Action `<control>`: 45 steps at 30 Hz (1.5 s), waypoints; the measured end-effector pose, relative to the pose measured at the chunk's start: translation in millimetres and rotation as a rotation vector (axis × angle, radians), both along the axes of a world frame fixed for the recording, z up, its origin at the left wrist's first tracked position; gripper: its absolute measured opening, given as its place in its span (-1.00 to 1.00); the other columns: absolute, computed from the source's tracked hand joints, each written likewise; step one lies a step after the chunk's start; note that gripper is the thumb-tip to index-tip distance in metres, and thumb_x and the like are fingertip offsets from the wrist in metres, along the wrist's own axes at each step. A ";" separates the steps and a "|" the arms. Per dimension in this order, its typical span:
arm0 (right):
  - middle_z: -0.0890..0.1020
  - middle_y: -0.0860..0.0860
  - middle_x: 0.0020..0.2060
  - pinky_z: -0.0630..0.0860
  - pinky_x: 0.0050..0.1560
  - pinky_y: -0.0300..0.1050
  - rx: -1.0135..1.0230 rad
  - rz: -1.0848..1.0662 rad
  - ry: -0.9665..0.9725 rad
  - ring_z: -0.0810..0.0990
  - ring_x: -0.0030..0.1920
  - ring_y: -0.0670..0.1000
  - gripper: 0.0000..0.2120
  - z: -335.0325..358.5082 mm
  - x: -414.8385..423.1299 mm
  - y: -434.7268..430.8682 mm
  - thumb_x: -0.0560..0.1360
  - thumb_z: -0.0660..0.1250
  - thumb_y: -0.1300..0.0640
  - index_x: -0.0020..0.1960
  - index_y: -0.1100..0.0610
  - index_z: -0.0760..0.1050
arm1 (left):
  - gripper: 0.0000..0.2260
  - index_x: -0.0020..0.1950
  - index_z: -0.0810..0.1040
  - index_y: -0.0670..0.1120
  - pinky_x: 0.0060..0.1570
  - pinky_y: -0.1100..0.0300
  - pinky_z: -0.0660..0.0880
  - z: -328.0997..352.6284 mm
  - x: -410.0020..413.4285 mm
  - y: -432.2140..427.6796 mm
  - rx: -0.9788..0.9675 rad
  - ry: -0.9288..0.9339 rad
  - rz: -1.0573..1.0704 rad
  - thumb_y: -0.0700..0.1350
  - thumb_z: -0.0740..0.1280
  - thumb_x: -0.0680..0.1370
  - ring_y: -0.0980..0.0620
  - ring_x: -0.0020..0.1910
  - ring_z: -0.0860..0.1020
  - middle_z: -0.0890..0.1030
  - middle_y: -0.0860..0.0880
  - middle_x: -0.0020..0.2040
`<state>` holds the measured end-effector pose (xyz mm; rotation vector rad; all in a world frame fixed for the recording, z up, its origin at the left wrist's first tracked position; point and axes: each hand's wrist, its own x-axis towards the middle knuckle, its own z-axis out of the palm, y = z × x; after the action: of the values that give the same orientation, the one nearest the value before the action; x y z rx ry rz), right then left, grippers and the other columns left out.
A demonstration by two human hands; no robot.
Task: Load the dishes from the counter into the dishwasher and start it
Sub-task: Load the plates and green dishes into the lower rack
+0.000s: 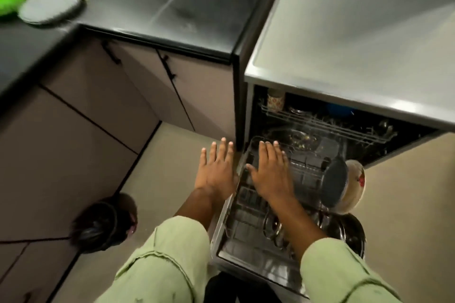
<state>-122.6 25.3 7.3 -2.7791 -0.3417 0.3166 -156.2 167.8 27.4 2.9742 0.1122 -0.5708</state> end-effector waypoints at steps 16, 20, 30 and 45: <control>0.05 0.14 0.58 -0.11 0.56 0.06 -0.012 0.423 -0.391 -0.10 0.59 0.11 -0.29 163.7 17.3 155.0 0.62 0.13 -0.15 0.60 0.18 -0.03 | -0.32 0.63 -0.18 -0.10 0.54 -0.14 -0.16 155.0 -39.3 154.9 0.117 -0.390 0.332 0.08 0.12 0.65 -0.14 0.60 -0.15 -0.16 -0.10 0.63; 0.04 0.12 0.58 -0.12 0.56 0.03 -0.003 0.460 -0.448 -0.12 0.59 0.09 -0.28 189.0 15.0 217.7 0.62 0.15 -0.15 0.60 0.16 -0.04 | -0.31 0.63 -0.18 -0.09 0.54 -0.14 -0.17 173.3 -50.1 216.2 0.134 -0.443 0.368 0.07 0.12 0.64 -0.13 0.60 -0.15 -0.17 -0.10 0.63; -0.01 0.09 0.59 -0.15 0.56 0.03 -0.009 0.534 -0.505 -0.17 0.58 0.08 -0.30 216.8 -2.4 377.6 0.63 0.11 -0.15 0.60 0.14 -0.09 | -0.31 0.63 -0.19 -0.08 0.52 -0.12 -0.22 188.2 -75.9 378.9 0.131 -0.467 0.415 0.07 0.13 0.65 -0.12 0.60 -0.19 -0.20 -0.09 0.63; 0.02 0.10 0.59 -0.16 0.55 0.02 -0.041 0.558 -0.453 -0.15 0.58 0.08 -0.30 190.0 49.2 496.3 0.63 0.12 -0.14 0.60 0.15 -0.07 | -0.31 0.63 -0.17 -0.09 0.54 -0.14 -0.18 157.8 -44.4 500.4 0.133 -0.393 0.441 0.08 0.14 0.64 -0.13 0.61 -0.15 -0.15 -0.09 0.63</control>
<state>-73.4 521.6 197.3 -2.7191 -1.2346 -0.1962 -200.6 668.2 185.2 2.9700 0.7657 0.0757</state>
